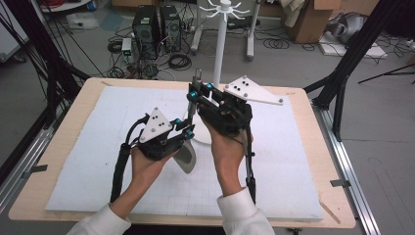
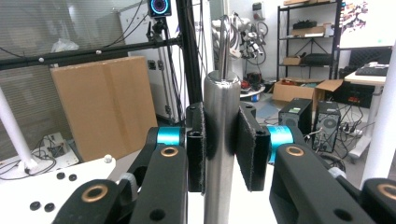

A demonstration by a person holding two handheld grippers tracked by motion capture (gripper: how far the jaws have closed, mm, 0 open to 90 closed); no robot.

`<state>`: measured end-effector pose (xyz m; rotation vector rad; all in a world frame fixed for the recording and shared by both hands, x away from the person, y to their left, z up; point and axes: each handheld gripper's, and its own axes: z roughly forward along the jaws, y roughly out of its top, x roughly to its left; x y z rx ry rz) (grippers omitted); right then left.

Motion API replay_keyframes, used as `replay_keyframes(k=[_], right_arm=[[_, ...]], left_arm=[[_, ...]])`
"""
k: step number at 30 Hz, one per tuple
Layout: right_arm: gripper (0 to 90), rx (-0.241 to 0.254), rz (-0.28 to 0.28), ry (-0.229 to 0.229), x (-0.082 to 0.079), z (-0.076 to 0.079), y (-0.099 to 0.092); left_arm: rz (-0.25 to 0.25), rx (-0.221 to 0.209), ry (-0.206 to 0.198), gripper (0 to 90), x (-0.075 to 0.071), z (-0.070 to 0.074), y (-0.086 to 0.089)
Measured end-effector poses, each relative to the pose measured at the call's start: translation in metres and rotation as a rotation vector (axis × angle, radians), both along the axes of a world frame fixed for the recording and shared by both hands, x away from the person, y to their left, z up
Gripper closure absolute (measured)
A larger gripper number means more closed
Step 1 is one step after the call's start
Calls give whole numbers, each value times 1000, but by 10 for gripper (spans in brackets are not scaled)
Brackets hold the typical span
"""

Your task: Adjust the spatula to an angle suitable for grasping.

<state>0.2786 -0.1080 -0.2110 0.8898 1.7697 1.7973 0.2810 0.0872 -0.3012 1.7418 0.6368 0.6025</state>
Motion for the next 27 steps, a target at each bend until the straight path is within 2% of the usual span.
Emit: replay_keyframes(k=[4,8,9,11,14,19,23,27], right_arm=[[759,-4,1,4,0,1,1],[759,-10,3,10,2,0,0],[760,-17,3,15,2,0,0],[759,-38,-9,7,3,0,0],[759,-58,-15,-9,2,1,-1],[759,-40,-10,5,4,2,-8],[759,-40,-7,-6,3,3,-12],[759,-45,-5,-5,4,5,-18]], left_arm=[[-23,1,6,736,2,0,2],[-56,-18,28,718,4,0,5],[-57,-30,26,696,5,1,6],[-66,-29,24,662,5,1,9],[-70,4,-1,626,6,1,12],[-103,17,-19,536,6,3,20],[-155,29,11,496,7,3,28],[-163,2,-16,429,5,5,41]])
